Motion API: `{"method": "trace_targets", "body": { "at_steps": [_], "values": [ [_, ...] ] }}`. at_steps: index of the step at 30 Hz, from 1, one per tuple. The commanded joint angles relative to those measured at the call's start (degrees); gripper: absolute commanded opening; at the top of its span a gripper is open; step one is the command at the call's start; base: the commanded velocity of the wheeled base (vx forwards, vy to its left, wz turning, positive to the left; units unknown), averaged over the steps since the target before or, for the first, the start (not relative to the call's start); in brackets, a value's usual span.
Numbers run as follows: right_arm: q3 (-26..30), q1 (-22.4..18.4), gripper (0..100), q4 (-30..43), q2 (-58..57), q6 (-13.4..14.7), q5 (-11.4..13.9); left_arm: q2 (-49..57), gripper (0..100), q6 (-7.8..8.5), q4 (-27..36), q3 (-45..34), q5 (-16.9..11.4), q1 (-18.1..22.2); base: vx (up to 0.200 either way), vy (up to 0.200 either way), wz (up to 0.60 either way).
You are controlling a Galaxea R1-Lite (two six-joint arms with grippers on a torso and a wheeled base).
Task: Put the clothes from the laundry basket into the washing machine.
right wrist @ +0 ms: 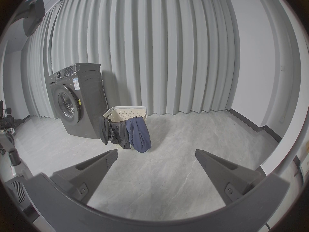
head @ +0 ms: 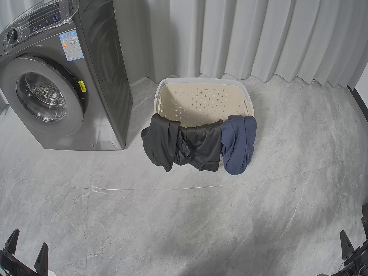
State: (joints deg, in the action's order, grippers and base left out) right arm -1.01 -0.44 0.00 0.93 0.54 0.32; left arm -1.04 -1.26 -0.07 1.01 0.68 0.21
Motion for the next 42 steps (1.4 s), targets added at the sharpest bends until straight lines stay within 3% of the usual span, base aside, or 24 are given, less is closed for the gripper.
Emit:
{"method": "trace_targets", "body": {
  "at_steps": [1, 26, 35, 42],
  "values": [
    [1.01, 0.09, 100, 0.00, -0.22, -0.01, 0.03, 0.77, 100, 0.03, -0.01, -1.01, 0.02, -0.03, 0.200, 0.000, 0.00],
    [1.01, 0.00, 100, 0.00, -0.22, -0.01, 0.03, 0.77, 100, -0.15, -0.01, -1.01, 0.11, 0.06, 0.200, 0.000, 0.00],
    [1.01, 0.00, 100, 0.00, -0.22, -0.01, 0.03, 0.77, 100, -0.24, -0.01, -1.01, 0.11, 0.06, 0.000, 0.000, 0.00],
    [1.01, 0.00, 100, 0.00, -0.22, -0.01, 0.03, 0.77, 100, -0.15, -0.01, -1.01, 0.11, 0.06, 0.000, -0.171, 0.00]
  ]
}}
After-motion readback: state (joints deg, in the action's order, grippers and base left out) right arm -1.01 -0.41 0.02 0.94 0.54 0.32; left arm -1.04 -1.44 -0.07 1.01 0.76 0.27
